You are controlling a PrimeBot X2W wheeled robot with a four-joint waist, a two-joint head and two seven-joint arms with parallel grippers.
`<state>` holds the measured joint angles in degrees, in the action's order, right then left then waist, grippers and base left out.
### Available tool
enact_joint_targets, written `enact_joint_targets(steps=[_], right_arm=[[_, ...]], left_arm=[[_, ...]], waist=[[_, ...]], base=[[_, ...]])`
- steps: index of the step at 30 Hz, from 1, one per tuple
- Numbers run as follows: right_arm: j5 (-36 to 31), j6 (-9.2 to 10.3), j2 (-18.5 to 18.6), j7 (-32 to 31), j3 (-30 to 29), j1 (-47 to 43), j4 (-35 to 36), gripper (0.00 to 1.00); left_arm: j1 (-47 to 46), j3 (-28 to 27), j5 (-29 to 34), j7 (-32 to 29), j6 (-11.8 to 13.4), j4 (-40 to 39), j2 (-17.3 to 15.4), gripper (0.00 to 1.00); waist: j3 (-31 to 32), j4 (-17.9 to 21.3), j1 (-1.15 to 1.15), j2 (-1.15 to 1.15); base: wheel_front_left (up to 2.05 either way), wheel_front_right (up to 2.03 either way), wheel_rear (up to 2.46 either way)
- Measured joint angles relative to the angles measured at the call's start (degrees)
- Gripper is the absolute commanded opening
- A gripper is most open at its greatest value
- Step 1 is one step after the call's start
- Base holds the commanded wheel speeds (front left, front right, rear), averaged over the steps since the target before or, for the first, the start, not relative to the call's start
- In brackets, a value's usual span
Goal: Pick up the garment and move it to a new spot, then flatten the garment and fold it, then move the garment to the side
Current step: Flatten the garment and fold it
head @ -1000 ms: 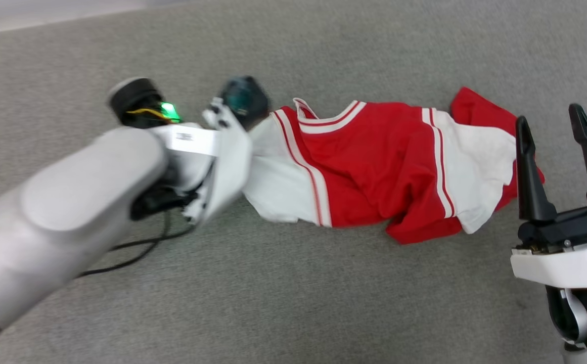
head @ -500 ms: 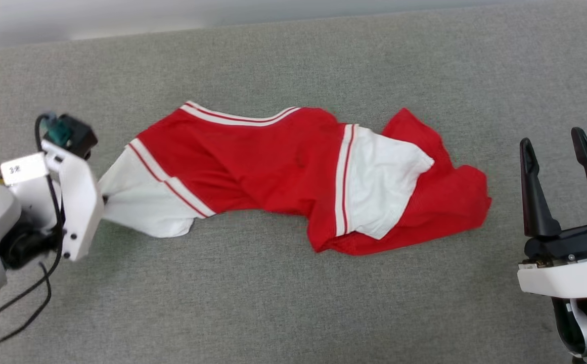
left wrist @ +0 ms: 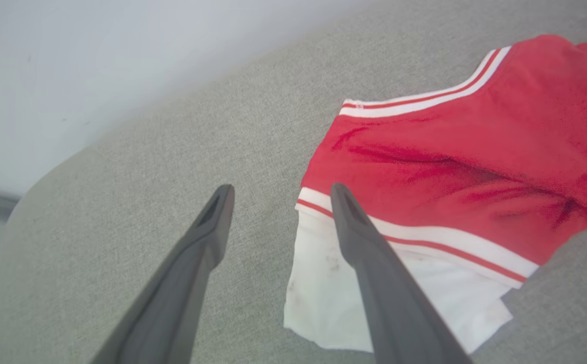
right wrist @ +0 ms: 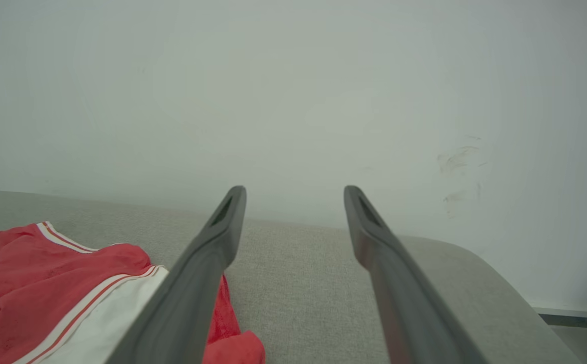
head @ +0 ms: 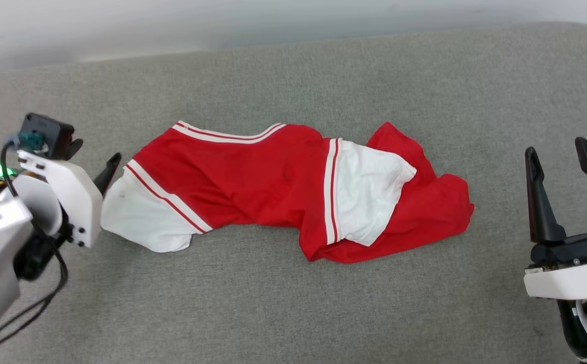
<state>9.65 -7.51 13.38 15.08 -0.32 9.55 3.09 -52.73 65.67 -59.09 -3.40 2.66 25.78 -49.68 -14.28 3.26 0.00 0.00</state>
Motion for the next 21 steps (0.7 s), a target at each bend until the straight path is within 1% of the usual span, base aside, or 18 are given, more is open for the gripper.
enact_joint_targets(steps=[3,7,10,12,14,18,21], right_arm=[[0.36,0.00,0.10,0.00,-0.58,-0.74,0.00,1.00],[0.38,0.00,0.08,0.01,-0.89,-1.24,0.22,1.00],[0.40,0.00,-0.03,0.01,-0.78,-1.43,0.41,1.00],[0.40,0.00,-0.22,0.00,-0.57,-1.41,0.65,1.00],[0.42,0.00,-0.42,0.00,-0.47,-1.35,0.98,1.00],[0.41,0.00,-0.90,0.00,-0.29,-1.22,1.62,1.00],[0.37,0.00,-1.23,0.00,-0.01,-0.51,2.01,1.00]], left_arm=[[1.92,-0.75,1.87,6.41,3.09,-2.63,0.19,1.00],[3.25,-1.62,3.77,11.29,6.73,-6.93,-0.05,1.00],[2.53,-2.41,4.53,12.70,7.46,-9.90,-0.26,1.00],[0.59,-3.01,4.90,12.57,7.43,-11.29,-0.16,1.00],[-2.08,-3.32,5.53,11.52,6.81,-12.43,0.26,1.00],[-9.03,-2.71,7.90,7.45,3.85,-13.59,2.52,1.00],[-14.47,-1.32,8.33,1.33,0.41,-12.98,5.41,1.00]], waist=[[1.41,-0.34,0.00,0.00],[2.57,-1.05,0.00,0.00],[2.80,-1.18,0.00,0.00],[2.61,-0.97,0.00,0.00],[2.27,-0.61,0.00,0.00],[1.04,0.49,0.00,0.00],[-0.47,1.46,0.00,0.00]], base=[[0.00,0.00,0.00],[0.00,0.00,0.00],[0.00,0.00,0.00],[0.00,0.00,0.00],[0.00,0.00,0.00],[0.00,0.00,0.00],[0.00,0.00,0.00]])
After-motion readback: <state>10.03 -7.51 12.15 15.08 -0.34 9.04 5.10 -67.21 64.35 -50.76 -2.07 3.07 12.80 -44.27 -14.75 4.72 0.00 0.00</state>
